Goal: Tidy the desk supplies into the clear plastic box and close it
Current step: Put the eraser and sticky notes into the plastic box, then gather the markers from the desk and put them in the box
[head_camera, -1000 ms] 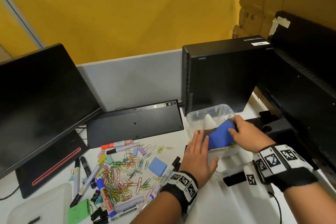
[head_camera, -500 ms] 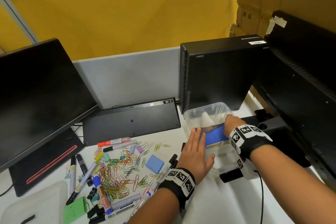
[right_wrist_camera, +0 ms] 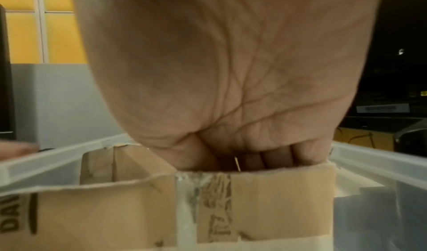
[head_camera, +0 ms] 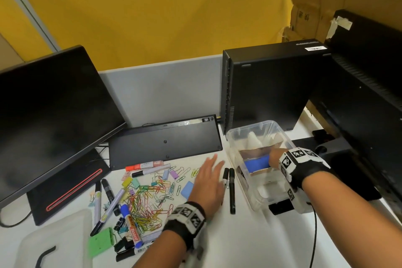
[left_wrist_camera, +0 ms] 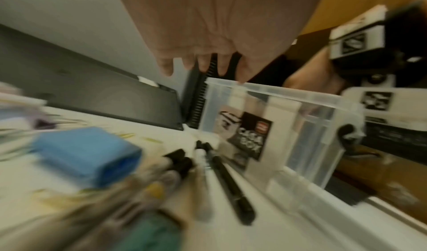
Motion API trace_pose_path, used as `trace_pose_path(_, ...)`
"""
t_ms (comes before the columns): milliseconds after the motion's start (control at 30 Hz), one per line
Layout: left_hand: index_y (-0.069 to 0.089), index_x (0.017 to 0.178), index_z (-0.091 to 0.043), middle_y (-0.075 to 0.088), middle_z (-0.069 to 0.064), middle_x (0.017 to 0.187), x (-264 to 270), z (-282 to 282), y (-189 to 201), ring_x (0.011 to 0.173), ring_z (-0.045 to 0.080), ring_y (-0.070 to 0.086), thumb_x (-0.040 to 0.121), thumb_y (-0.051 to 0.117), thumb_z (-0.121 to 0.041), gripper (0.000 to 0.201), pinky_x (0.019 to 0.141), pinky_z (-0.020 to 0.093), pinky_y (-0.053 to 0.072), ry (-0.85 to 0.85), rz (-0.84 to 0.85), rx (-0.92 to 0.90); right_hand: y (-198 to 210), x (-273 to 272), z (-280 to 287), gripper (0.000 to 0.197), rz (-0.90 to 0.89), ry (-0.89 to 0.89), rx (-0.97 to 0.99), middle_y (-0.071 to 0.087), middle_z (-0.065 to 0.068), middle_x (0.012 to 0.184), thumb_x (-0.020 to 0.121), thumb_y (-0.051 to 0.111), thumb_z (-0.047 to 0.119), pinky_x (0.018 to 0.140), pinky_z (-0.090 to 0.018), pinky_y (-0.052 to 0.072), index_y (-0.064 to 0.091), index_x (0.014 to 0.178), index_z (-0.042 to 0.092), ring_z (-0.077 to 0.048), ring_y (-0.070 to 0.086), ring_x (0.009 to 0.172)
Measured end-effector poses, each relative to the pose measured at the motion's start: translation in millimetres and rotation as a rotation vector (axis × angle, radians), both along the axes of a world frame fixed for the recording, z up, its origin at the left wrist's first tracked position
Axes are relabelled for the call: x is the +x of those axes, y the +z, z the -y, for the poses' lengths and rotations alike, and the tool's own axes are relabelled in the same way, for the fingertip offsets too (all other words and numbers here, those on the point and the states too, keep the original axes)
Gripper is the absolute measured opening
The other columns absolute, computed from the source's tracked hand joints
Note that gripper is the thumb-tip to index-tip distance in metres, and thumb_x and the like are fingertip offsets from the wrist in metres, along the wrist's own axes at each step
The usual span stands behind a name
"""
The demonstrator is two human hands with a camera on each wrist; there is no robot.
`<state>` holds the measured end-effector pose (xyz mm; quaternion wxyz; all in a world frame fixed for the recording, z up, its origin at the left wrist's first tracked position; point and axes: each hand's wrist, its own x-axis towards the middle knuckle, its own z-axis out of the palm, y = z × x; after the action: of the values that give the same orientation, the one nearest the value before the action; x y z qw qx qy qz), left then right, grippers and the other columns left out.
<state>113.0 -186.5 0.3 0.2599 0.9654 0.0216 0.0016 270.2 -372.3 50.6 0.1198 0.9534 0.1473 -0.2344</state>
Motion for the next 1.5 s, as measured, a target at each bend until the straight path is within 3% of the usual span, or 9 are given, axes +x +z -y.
trace_pose_path(67,0.023,0.145,-0.029,0.006,-0.006,0.158,-6.5,-28.2,-12.2,0.146,0.020,0.002,0.091,0.043,-0.012,0.060,0.120,0.040,0.011,0.020,-0.135,0.135,-1.1,-0.2,0.5,0.038,-0.044,-0.032,0.031,0.048,-0.012,0.141,0.101,0.037,0.013,0.108,-0.028,0.033,0.044,0.137,0.007,-0.023,0.046,0.129)
trace_pose_path(233,0.024,0.145,-0.026,0.017,-0.001,0.156,-7.7,-63.1,-26.7,0.140,0.027,0.020,0.079,0.069,-0.016,0.080,0.112,0.044,0.028,-0.111,-0.420,0.360,0.7,-7.2,5.8,0.036,-0.066,-0.107,0.130,0.055,-0.016,0.129,0.098,0.037,0.014,0.097,-0.033,0.041,0.052,0.128,0.002,-0.029,0.053,0.119)
trace_pose_path(367,0.044,0.126,-0.023,0.044,0.001,0.134,-5.2,-62.8,-30.0,0.119,0.025,0.042,0.079,0.066,-0.014,0.053,0.096,0.041,0.043,-0.139,-0.381,0.460,-9.0,-5.6,13.1,0.034,-0.058,-0.171,0.272,0.057,-0.016,0.125,0.097,0.037,0.016,0.094,-0.034,0.043,0.055,0.123,0.004,-0.030,0.055,0.114)
trace_pose_path(533,0.042,0.126,-0.022,0.047,0.001,0.127,-6.3,-66.8,-33.7,0.114,0.025,0.046,0.074,0.073,-0.026,0.060,0.094,0.040,0.046,-0.109,-0.333,0.465,-3.6,-11.3,16.7,0.033,-0.039,-0.177,0.361,0.059,-0.013,0.123,0.097,0.038,0.016,0.087,-0.026,0.040,0.057,0.123,0.010,-0.027,0.056,0.111)
trace_pose_path(667,0.040,0.131,-0.020,0.047,0.001,0.130,-20.3,-77.7,-14.9,0.112,0.020,0.050,0.086,0.060,-0.033,0.051,0.096,0.033,0.046,0.087,-0.223,0.118,1.1,-21.1,16.3,0.030,-0.044,-0.197,0.412,0.061,-0.013,0.118,0.096,0.042,0.018,0.080,-0.025,0.038,0.058,0.121,0.013,-0.027,0.056,0.106)
trace_pose_path(800,0.044,0.121,-0.023,0.054,-0.007,0.116,-54.6,-104.5,18.9,0.102,0.009,0.058,0.085,0.064,-0.029,0.041,0.080,0.018,0.049,0.285,-0.112,-0.362,11.3,-33.9,8.4,0.023,0.160,-0.194,0.516,0.063,-0.012,0.103,0.090,0.046,0.019,0.081,-0.034,0.047,0.063,0.104,0.012,-0.028,0.058,0.093)
trace_pose_path(967,0.048,0.113,-0.025,0.059,-0.006,0.110,-110.0,-160.6,47.2,0.098,0.008,0.059,0.085,0.065,-0.013,0.034,0.071,0.012,0.045,0.474,0.059,-0.504,27.8,-87.1,-46.0,0.006,0.462,0.072,0.807,0.048,0.005,0.093,0.093,0.046,0.022,0.079,-0.029,0.044,0.052,0.093,0.021,-0.013,0.045,0.091)
trace_pose_path(1167,0.049,0.102,-0.037,0.060,-0.010,0.110,-183.3,-214.7,44.3,0.097,0.011,0.061,0.071,0.068,-0.041,0.036,0.080,0.028,0.050,0.658,0.140,-0.524,2.4,-159.2,-135.4,0.014,0.170,0.472,0.850,0.050,0.008,0.104,0.095,0.043,0.025,0.084,-0.025,0.041,0.054,0.103,0.022,-0.011,0.044,0.099)
trace_pose_path(1500,0.047,0.124,-0.022,0.060,0.001,0.108,-247.2,-242.9,-1.2,0.092,0.014,0.061,0.083,0.068,-0.014,0.047,0.069,0.017,0.046,0.803,0.058,-0.507,-71.7,-255.4,-284.7,0.045,-0.110,1.125,0.599,0.046,-0.016,0.132,0.089,0.053,0.017,0.089,-0.047,0.047,0.044,0.132,0.007,-0.035,0.049,0.113)
